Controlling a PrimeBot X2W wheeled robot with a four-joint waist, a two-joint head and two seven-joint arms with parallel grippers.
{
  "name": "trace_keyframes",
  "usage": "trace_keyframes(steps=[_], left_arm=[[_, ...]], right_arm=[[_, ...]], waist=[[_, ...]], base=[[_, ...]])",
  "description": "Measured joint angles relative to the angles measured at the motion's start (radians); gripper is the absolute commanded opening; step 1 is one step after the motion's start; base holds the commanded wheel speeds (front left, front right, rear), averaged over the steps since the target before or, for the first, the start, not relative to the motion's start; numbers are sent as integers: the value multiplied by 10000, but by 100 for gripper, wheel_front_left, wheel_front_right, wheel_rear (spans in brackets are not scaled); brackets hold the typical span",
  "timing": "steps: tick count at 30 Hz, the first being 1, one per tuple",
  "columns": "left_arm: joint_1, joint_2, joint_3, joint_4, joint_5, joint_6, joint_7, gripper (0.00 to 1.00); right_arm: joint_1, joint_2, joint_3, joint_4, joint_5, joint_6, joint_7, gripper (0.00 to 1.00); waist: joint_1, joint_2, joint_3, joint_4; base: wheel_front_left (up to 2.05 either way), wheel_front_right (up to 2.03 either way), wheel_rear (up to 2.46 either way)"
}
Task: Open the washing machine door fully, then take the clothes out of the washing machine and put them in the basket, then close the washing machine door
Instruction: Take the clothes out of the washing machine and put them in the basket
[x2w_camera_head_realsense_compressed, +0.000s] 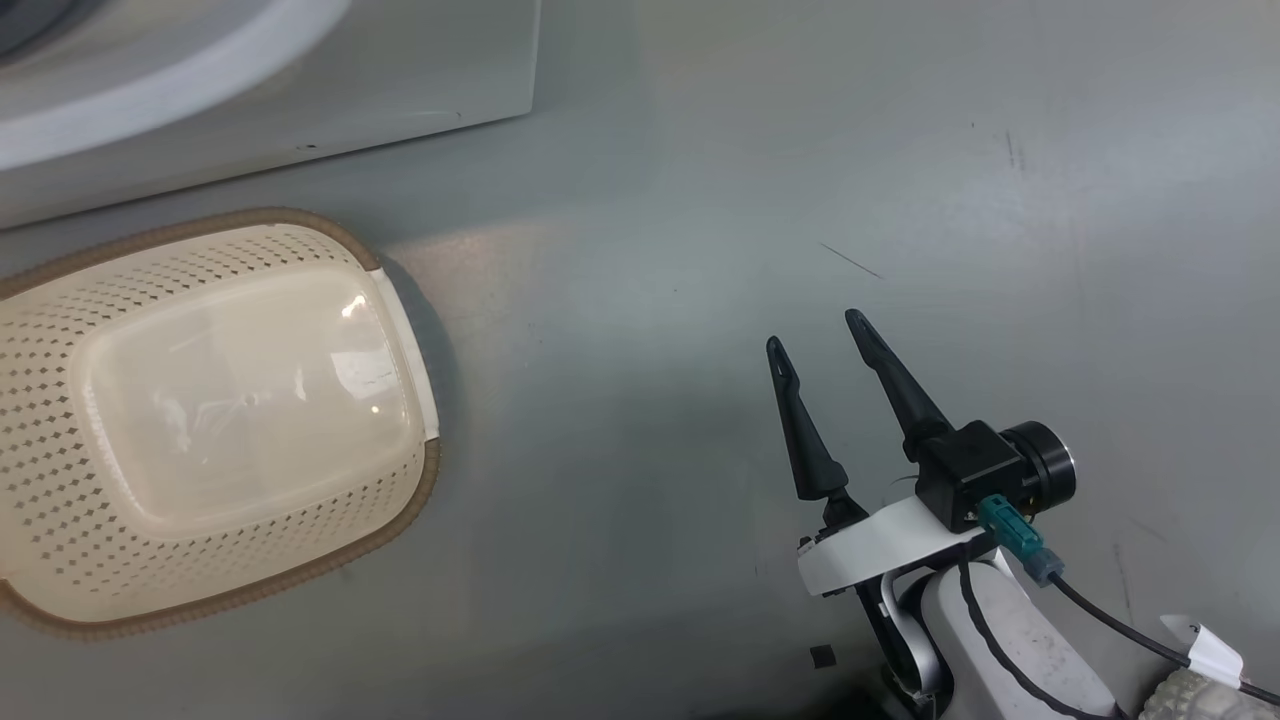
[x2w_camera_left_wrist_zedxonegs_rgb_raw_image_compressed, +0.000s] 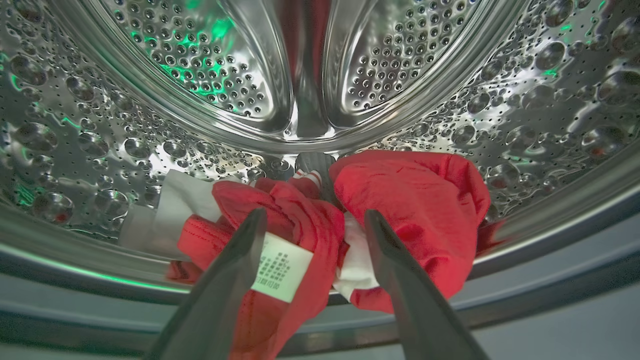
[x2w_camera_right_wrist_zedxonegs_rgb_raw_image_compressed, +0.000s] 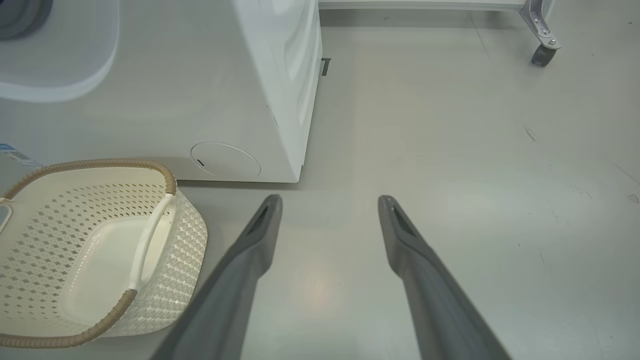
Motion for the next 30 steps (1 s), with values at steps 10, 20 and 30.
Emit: trace_keyframes(steps=[10, 20, 30], left_arm=[[-419, 343, -88, 447, -2, 0, 280, 100], [-924, 600, 69, 1103, 6, -2, 382, 100], [-1104, 318, -167, 1475, 48, -2, -19, 0]], right_arm=[[-2, 6, 171, -192, 128, 0, 0, 100], [-4, 8, 94, -336, 161, 0, 0, 100], [-186, 8, -134, -324, 242, 0, 0, 100]], waist=[[-1, 0, 533, -313], [-1, 0, 928, -520], [-1, 0, 877, -378]], base=[[0, 0, 0], [0, 0, 0], [0, 0, 0]])
